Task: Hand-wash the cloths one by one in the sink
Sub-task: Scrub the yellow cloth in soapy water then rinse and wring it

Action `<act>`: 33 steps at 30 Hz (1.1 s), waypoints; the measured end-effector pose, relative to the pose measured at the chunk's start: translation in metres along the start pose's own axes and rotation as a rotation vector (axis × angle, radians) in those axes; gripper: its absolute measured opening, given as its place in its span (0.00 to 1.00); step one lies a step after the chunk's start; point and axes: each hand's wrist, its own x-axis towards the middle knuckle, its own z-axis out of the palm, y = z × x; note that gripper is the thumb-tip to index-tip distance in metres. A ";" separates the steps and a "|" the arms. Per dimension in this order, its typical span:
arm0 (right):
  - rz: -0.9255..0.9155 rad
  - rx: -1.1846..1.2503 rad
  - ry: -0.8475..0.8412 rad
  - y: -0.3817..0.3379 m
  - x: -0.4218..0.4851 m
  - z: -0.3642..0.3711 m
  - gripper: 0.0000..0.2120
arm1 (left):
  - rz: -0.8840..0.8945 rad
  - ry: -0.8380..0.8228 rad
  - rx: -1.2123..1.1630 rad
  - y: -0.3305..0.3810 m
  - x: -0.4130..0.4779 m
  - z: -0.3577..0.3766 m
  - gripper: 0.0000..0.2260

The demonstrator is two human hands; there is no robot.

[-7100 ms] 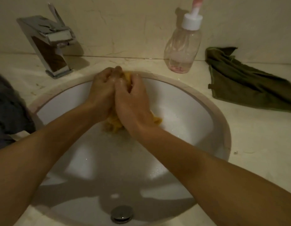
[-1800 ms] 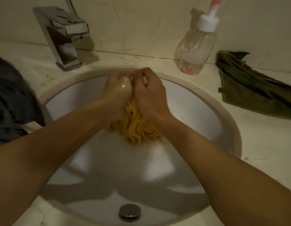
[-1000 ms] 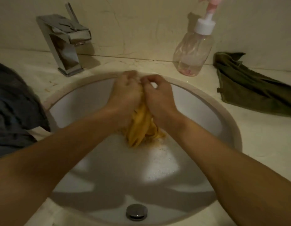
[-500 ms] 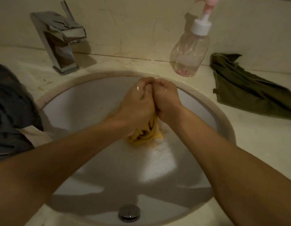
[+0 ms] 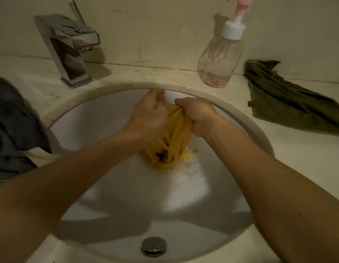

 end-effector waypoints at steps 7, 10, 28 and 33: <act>-0.221 -0.715 -0.107 0.004 0.000 -0.005 0.15 | 0.080 0.023 0.754 -0.034 0.021 -0.020 0.22; -0.329 -1.041 -0.355 0.008 -0.007 -0.003 0.10 | 0.153 -0.167 0.724 -0.033 0.017 -0.021 0.04; -0.164 -1.065 -0.453 0.042 0.003 0.008 0.13 | 0.074 -0.581 0.768 -0.055 0.032 -0.014 0.12; -0.150 -1.168 -0.178 0.036 -0.007 0.004 0.27 | 0.105 -0.430 1.027 -0.068 0.034 -0.018 0.20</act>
